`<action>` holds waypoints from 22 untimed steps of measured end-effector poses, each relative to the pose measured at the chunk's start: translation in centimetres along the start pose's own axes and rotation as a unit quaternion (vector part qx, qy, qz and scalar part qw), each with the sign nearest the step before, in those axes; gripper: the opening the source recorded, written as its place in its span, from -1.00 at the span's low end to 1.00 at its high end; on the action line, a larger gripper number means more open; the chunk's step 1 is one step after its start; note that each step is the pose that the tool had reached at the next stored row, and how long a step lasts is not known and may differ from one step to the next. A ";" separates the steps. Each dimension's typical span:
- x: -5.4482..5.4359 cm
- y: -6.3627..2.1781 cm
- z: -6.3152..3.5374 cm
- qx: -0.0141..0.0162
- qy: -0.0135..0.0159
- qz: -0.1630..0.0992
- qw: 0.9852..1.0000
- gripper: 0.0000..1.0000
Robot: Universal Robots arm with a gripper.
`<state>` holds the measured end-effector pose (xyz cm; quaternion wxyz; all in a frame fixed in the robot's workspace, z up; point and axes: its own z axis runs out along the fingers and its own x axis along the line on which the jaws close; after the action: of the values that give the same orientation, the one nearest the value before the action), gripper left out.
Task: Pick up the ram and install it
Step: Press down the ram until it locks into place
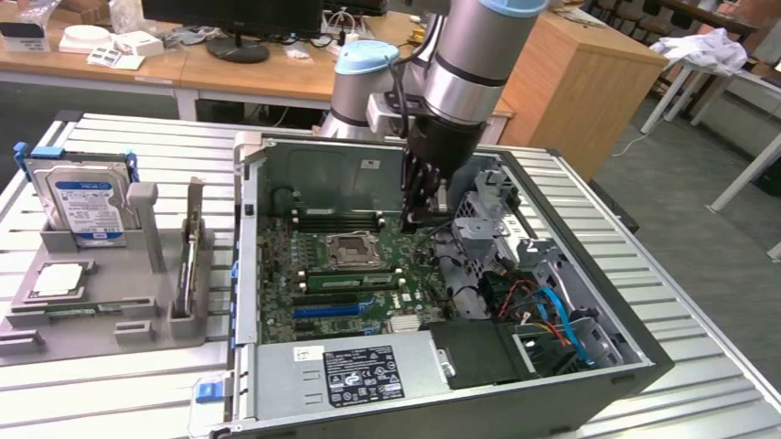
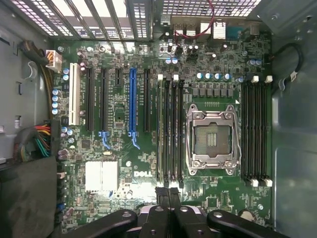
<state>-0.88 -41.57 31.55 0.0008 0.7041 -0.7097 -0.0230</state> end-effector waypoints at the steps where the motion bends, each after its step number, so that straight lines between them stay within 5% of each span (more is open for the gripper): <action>1: 0.0 0.00 0.05 0.000 0.000 0.000 1.000 -0.79; 22: 0.0 -0.03 0.92 0.000 0.000 0.000 1.000 -0.79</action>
<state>-0.88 -41.56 30.63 0.0008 0.7041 -0.7097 -0.0230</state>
